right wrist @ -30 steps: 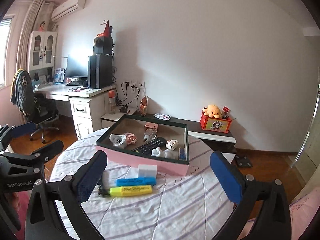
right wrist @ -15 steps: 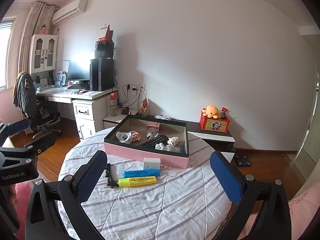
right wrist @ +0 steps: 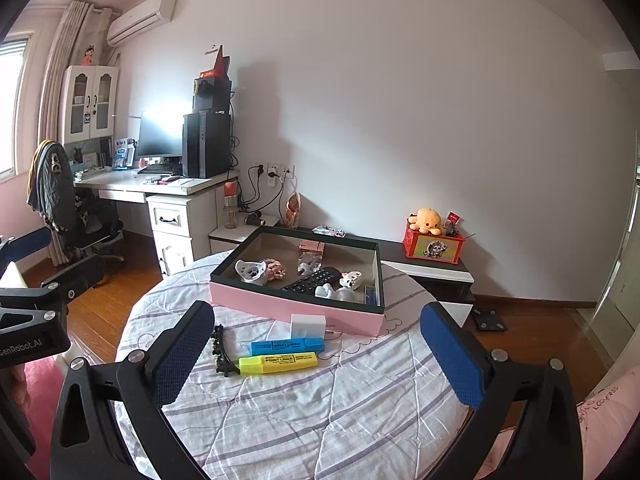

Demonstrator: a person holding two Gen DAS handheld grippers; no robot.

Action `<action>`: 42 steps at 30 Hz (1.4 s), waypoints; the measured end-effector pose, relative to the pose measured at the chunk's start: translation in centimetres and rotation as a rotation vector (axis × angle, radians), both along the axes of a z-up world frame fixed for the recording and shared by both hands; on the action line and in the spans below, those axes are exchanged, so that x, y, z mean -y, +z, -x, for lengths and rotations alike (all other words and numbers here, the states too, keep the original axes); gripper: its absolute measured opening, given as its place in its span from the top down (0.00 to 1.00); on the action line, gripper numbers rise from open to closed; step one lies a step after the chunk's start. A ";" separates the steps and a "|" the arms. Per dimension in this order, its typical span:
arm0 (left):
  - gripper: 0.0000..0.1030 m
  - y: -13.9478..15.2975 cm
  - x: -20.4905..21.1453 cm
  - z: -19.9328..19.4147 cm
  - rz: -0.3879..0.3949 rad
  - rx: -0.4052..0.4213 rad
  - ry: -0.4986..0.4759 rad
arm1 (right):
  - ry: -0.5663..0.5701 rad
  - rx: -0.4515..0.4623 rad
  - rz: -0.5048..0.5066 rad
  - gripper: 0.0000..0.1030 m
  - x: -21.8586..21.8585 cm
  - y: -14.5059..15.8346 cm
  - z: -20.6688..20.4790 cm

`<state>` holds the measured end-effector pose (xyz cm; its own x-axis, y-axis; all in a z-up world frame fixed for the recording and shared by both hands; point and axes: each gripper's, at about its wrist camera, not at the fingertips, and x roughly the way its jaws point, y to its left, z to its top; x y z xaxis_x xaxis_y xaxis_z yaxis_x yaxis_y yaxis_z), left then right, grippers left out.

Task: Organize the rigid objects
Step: 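Withdraw both tools from the box back toward the remaining items, then grasp the black hair clip with the left tool while the right tool grasps the yellow highlighter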

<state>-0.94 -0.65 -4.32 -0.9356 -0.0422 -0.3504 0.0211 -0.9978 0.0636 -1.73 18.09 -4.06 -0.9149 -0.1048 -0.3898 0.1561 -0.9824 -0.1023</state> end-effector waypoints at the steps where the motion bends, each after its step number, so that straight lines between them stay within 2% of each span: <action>1: 0.00 -0.1 -0.1 0.2 0.000 0.004 -0.001 | 0.001 0.004 0.000 0.00 0.0 -0.1 0.1; 8: 0.00 -1.9 -0.9 2.6 0.016 0.058 -0.020 | -0.013 0.039 0.000 0.00 -0.8 -1.4 1.8; 13: 0.00 -4.0 -1.1 5.1 0.008 0.129 -0.035 | -0.028 0.090 0.005 0.00 -1.5 -3.2 3.8; 22: 0.00 -10.2 -2.3 9.5 0.014 0.319 -0.116 | -0.045 0.198 0.014 0.00 -2.8 -7.6 7.8; 25: 0.00 -12.3 -2.8 11.0 0.016 0.384 -0.121 | -0.054 0.236 0.018 0.00 -3.2 -9.0 9.0; 30: 0.00 -14.3 -3.4 13.4 -0.043 0.454 -0.140 | -0.051 0.286 0.021 0.00 -3.5 -11.0 10.7; 33: 0.00 -15.6 -3.6 14.7 -0.021 0.496 -0.103 | -0.049 0.307 0.020 0.00 -3.5 -11.8 11.5; 34: 0.00 -16.0 -3.6 15.0 -0.015 0.507 -0.096 | -0.047 0.313 0.019 0.00 -3.5 -12.0 11.7; 37: 0.00 -16.3 -2.8 15.2 -0.073 0.518 -0.109 | -0.048 0.324 0.018 0.00 -3.5 -12.5 12.3; 42: 0.00 -16.2 -1.4 14.9 -0.079 0.506 -0.087 | -0.044 0.335 0.017 0.00 -2.8 -12.9 13.0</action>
